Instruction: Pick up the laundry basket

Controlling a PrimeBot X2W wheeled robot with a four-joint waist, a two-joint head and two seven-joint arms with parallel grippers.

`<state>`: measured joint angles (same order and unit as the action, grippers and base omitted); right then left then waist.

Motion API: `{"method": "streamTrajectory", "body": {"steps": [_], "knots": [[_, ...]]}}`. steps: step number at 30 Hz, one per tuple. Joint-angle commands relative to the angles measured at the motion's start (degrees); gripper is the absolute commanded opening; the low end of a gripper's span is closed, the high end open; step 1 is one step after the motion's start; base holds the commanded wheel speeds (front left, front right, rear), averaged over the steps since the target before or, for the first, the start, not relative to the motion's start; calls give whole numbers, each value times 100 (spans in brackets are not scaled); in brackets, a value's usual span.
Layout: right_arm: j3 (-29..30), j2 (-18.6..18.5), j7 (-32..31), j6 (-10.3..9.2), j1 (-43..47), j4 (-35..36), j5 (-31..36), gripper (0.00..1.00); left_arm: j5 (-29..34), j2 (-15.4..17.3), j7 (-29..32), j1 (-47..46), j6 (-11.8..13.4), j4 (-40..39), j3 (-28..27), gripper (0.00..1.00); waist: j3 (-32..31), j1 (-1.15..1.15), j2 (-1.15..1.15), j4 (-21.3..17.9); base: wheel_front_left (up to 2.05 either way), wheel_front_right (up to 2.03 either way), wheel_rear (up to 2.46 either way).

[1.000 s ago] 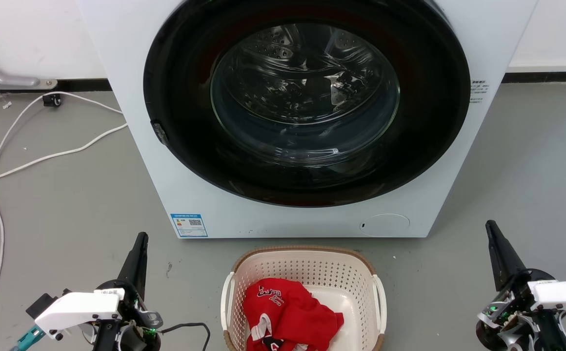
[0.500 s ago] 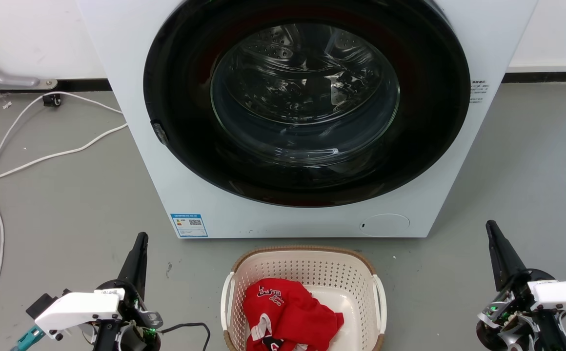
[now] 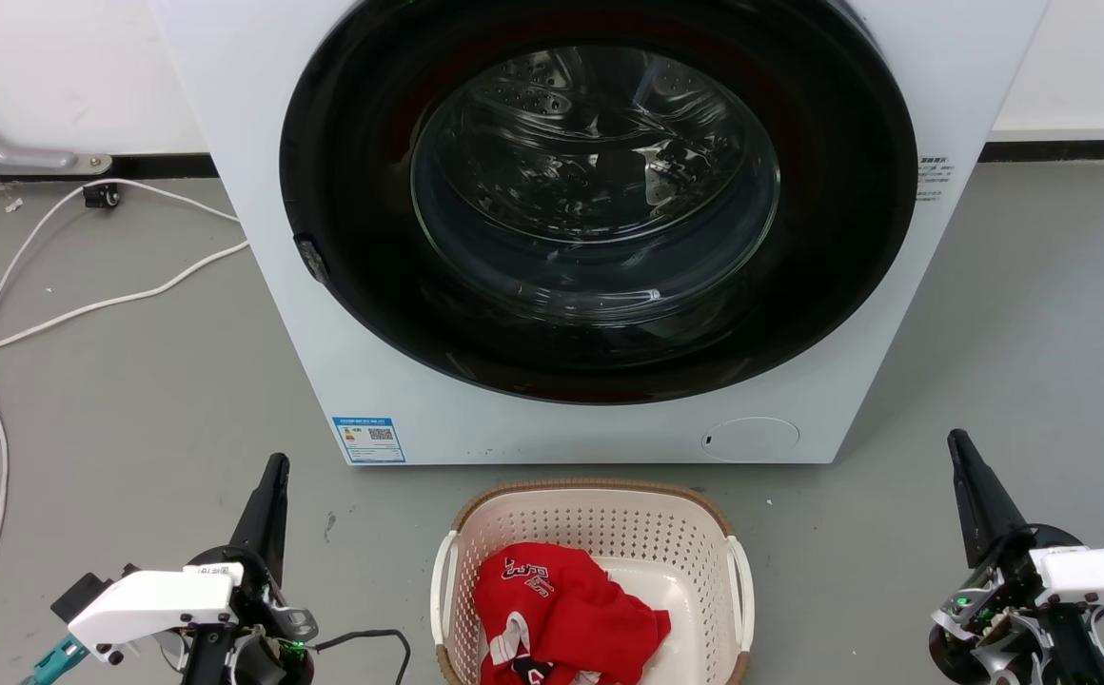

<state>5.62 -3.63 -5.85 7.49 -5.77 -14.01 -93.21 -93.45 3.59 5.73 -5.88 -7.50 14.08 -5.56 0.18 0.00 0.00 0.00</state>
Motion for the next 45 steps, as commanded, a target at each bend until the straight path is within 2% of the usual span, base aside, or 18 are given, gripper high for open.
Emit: {"method": "streamTrajectory", "body": {"steps": [1,4,5,7,25,33,38,45], "knots": [[11,17,-14,0,-74,-10,18,0,41,-1,18,-56,-14,7,-15,0,0,0,0,0,0,0,0],[15,20,-18,0,-72,-10,22,0,45,-4,13,-56,-14,8,-19,0,0,0,0,0,0,0,0],[4,3,-1,0,-5,-2,1,100,5,-4,14,0,0,1,-5,100,0,0,0,0,0,0,0],[-9,28,3,-1,182,-187,2,100,0,-52,12,176,1,204,6,100,0,0,0,0,0,0,0],[-143,37,491,-1,315,145,621,100,536,-54,-476,353,1,-68,-51,100,10,0,0,-16,0,0,0],[-39,41,677,0,300,188,1717,100,1006,-54,-664,389,1,-124,-253,100,18,0,0,-14,0,0,0],[12,43,787,0,259,431,2496,100,1575,-55,-771,351,30,-329,-485,100,35,0,0,-5,0,0,0],[44,46,930,0,228,849,3599,100,2515,-56,-916,390,300,-866,-469,100,63,0,0,13,0,0,0]]}}
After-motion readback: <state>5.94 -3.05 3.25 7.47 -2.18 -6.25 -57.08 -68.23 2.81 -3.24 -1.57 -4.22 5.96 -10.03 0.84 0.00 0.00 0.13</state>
